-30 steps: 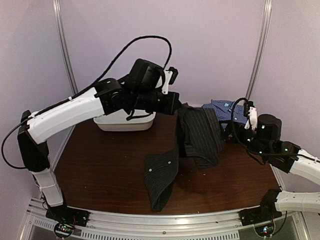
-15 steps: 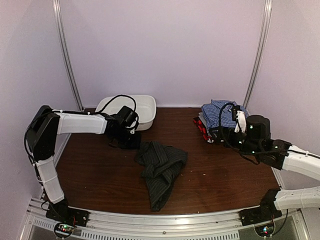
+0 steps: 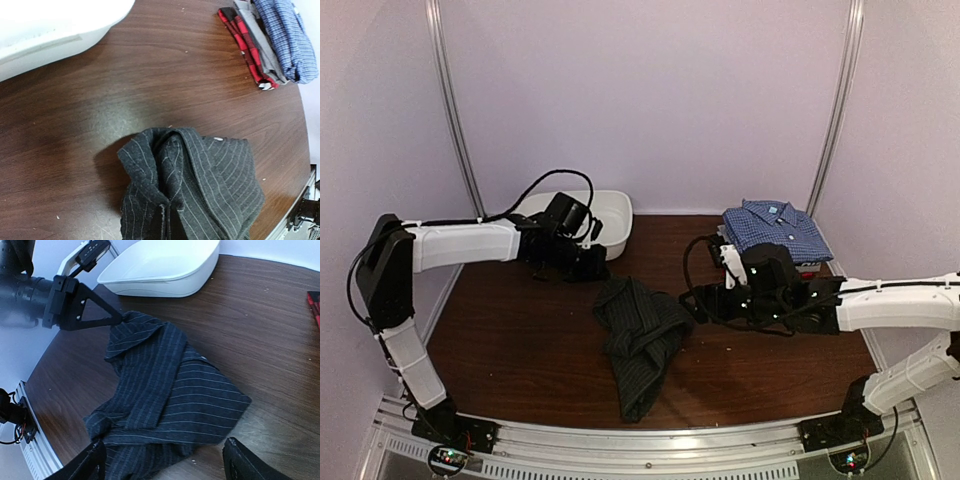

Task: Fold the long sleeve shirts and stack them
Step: Pick up the crumpled shirt from the center of the board.

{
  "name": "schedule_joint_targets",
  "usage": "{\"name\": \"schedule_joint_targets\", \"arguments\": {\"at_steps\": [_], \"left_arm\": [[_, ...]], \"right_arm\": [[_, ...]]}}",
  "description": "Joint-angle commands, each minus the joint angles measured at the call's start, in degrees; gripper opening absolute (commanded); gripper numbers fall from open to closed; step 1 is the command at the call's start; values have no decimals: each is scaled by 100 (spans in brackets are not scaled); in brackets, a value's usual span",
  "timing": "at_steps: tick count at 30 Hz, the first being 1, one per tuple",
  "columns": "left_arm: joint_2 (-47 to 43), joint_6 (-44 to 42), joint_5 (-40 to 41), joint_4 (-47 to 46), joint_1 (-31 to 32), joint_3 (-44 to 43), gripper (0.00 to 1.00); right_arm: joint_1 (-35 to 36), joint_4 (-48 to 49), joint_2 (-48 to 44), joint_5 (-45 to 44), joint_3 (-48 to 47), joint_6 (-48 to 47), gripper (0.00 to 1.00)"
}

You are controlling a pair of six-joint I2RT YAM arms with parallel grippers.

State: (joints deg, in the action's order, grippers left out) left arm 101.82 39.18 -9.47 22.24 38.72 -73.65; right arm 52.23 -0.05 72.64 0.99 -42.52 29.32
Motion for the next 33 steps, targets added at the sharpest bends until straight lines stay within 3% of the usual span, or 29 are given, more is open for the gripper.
{"name": "schedule_joint_targets", "arguments": {"at_steps": [1,7,13,33], "left_arm": [[-449,-1,-442,-327,32,-273,0],[-812,41,-886,-580,258,-518,0],[-920,207,-1016,-884,648,-938,0],[-1167,683,-184,-1798,864,-1494,0]], "right_arm": [[541,261,470,-335,-580,314,81],[1033,49,1048,-732,-1077,670,81],[1061,-70,1293,-740,-1178,1000,83],[1062,-334,925,-783,-874,1685,84]]}}
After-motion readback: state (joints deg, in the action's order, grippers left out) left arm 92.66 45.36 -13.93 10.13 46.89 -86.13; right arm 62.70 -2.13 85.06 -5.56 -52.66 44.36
